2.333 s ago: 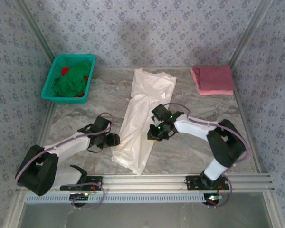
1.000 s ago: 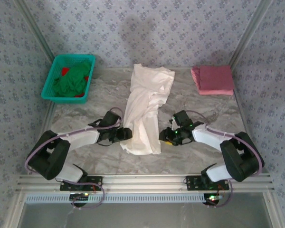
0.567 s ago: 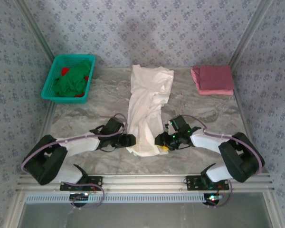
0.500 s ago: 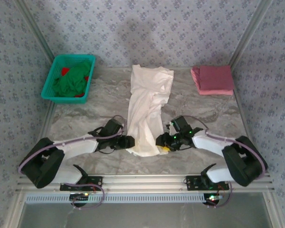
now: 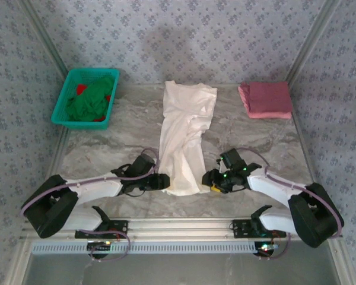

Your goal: Fold and stack the t-shirts

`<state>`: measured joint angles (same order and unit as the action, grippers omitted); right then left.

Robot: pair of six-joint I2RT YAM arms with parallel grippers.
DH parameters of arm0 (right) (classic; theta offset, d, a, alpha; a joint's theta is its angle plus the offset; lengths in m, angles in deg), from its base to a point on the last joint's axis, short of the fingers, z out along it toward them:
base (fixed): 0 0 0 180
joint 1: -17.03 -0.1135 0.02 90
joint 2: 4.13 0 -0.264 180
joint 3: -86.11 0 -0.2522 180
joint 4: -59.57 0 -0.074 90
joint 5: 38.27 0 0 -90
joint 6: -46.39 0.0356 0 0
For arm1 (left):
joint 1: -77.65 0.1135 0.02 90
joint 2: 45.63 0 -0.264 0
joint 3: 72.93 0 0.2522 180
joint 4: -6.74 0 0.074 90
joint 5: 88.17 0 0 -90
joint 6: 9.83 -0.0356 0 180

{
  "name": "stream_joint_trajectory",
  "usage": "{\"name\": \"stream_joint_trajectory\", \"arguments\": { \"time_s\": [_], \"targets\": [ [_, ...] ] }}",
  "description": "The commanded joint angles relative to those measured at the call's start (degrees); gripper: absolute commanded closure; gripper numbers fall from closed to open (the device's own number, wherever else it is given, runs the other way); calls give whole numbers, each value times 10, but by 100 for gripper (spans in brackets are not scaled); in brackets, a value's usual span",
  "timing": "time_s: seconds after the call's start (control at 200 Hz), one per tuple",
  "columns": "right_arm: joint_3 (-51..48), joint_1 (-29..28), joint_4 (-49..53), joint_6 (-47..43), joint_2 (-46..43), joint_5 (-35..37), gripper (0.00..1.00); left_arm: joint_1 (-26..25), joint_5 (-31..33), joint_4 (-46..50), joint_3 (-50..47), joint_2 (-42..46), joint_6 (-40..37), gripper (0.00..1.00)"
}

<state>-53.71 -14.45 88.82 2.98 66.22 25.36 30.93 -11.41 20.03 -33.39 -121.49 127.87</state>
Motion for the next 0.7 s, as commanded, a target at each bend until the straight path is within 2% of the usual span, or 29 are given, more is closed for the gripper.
{"name": "stream_joint_trajectory", "arguments": {
  "time_s": [0.0, 0.185, 0.24, 0.285, 0.35, 0.4, 0.495, 0.615, 0.695],
  "targets": [
    [-3, -24, -33, 8, 18, -2, 46, -33, -58, -51, -18, -41, 22, 45],
    [7, -57, -61, 27, 26, -4, 61, -35, -49, -66, -36, -22, 28, 62],
    [7, -57, -63, 30, 24, -3, 68, -35, -39, -66, -42, -10, 27, 75],
    [9, -58, -61, 30, 20, -2, 75, -35, -36, -72, -48, -3, 29, 81],
    [9, -59, -55, 34, 9, 2, 90, -35, -35, -69, -54, 11, 32, 93],
    [9, -61, -46, 39, -5, 2, 94, -35, -33, -54, -54, 25, 34, 100],
    [9, -68, -15, 45, -40, 2, 100, -35, -33, -15, -51, 69, 39, 100],
    [-17, -79, 2, 55, -71, 5, 100, -35, -7, 29, -67, 120, 44, 100],
    [-51, -87, -11, 76, -77, 0, 100, -32, -7, 46, -80, 121, 46, 100]
  ]
}}
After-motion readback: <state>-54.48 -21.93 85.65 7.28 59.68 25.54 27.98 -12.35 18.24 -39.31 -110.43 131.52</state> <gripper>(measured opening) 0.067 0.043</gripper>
